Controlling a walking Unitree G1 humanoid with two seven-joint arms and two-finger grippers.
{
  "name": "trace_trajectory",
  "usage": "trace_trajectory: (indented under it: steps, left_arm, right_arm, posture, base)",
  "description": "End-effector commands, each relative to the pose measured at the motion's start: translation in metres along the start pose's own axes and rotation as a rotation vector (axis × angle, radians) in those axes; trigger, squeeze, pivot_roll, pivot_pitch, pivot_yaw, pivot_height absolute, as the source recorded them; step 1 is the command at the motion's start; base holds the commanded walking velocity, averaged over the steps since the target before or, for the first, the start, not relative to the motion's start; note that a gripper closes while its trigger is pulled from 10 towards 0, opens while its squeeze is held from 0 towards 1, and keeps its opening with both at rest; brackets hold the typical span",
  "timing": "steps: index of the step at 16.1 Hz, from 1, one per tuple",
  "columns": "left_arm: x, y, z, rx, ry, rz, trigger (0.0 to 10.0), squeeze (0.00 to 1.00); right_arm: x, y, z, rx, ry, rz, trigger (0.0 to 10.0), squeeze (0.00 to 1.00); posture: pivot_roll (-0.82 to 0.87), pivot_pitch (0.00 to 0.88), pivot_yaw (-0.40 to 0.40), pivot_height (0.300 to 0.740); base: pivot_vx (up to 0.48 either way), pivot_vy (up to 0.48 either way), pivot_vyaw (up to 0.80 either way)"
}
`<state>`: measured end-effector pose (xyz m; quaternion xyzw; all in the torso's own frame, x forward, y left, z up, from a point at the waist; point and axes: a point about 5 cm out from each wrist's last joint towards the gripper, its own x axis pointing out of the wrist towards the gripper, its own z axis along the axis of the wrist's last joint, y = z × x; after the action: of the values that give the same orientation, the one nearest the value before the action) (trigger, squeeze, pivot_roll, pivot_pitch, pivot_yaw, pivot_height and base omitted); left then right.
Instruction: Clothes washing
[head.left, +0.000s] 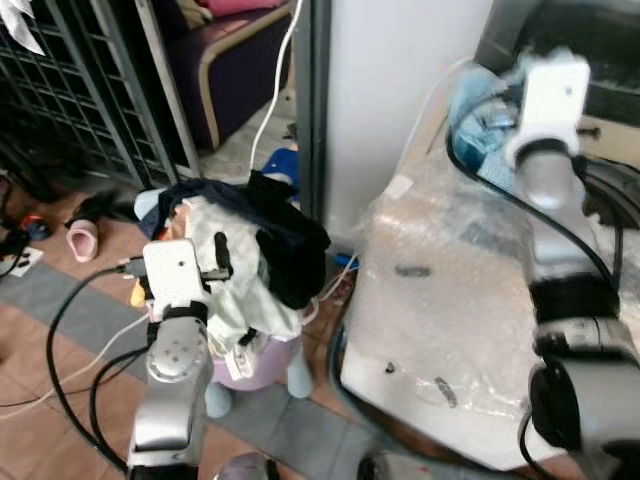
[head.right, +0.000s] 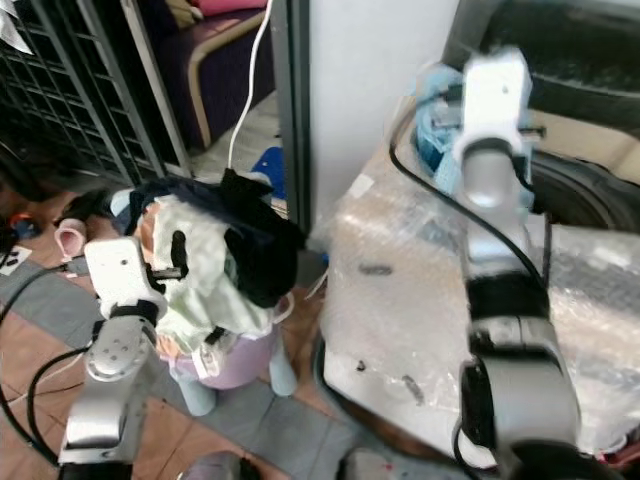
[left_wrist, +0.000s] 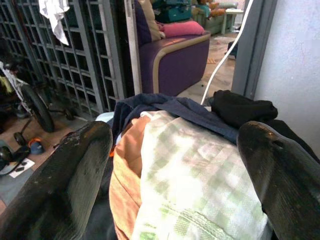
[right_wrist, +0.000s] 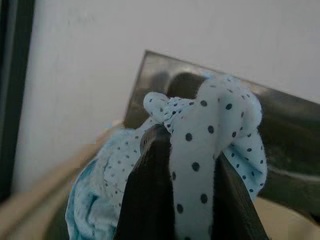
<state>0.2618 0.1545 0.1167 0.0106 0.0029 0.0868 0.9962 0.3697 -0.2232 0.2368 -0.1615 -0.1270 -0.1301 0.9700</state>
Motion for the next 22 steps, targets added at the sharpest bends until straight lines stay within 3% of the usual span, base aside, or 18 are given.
trace_trajectory:
  steps: [1,2,3,4,7,10,15,19,22]
  left_arm:
    - [0.003,-0.004,0.003,0.000,-0.006,-0.019,10.0,0.00]
    - [0.003,-0.005,0.003,0.001,-0.008,-0.023,10.0,0.00]
    - [0.003,-0.005,0.003,0.001,-0.008,-0.023,10.0,0.00]
    - [0.003,-0.003,0.004,-0.003,-0.009,-0.016,10.0,0.00]
    - [0.003,-0.002,0.004,0.002,0.001,0.010,10.0,0.00]
    - [0.004,-0.005,0.004,0.006,-0.001,-0.006,10.0,0.00]
    - [0.004,-0.006,0.003,0.001,0.006,-0.011,10.0,0.00]
    - [0.005,-0.006,0.003,0.003,0.007,-0.012,10.0,0.00]
    - [0.005,-0.006,0.002,0.002,0.011,-0.013,10.0,0.00]
  right_arm:
    - [-0.002,-0.005,0.005,0.014,-0.008,-0.001,10.0,0.00]
    - [-0.008,-0.004,0.000,0.026,0.001,0.022,10.0,0.00]
    - [-0.011,-0.002,0.000,0.037,0.000,0.036,10.0,0.36]
    - [-0.018,0.003,-0.002,0.069,0.008,0.040,10.0,1.00]
    - [-0.024,0.011,0.006,0.099,-0.023,0.061,10.0,1.00]
    - [-0.030,0.022,0.017,0.068,-0.086,0.135,10.0,1.00]
    - [-0.031,0.013,0.011,0.062,-0.058,0.095,10.0,1.00]
    - [-0.034,-0.003,-0.007,-0.078,0.034,-0.015,10.0,1.00]
    - [-0.043,0.008,-0.006,-0.003,0.016,0.063,10.0,1.00]
  posture:
    - [-0.04,0.037,0.034,0.740]
    - [-0.04,0.037,0.034,0.740]
    - [-0.04,0.036,0.035,0.740]
    - [-0.03,0.035,0.034,0.740]
    - [-0.03,0.032,0.032,0.740]
    - [-0.03,0.032,0.032,0.740]
    - [-0.04,0.028,0.032,0.740]
    - [-0.04,0.028,0.032,0.740]
    - [-0.04,0.029,0.033,0.740]
  base:
    - [0.000,0.000,0.00]
    - [0.000,0.000,0.00]
    - [0.000,0.000,0.00]
    - [0.000,0.000,0.00]
    - [0.000,0.000,0.00]
    - [0.000,0.000,0.00]
    - [0.000,0.000,0.00]
    - [0.000,0.000,0.00]
    - [0.000,0.000,0.00]
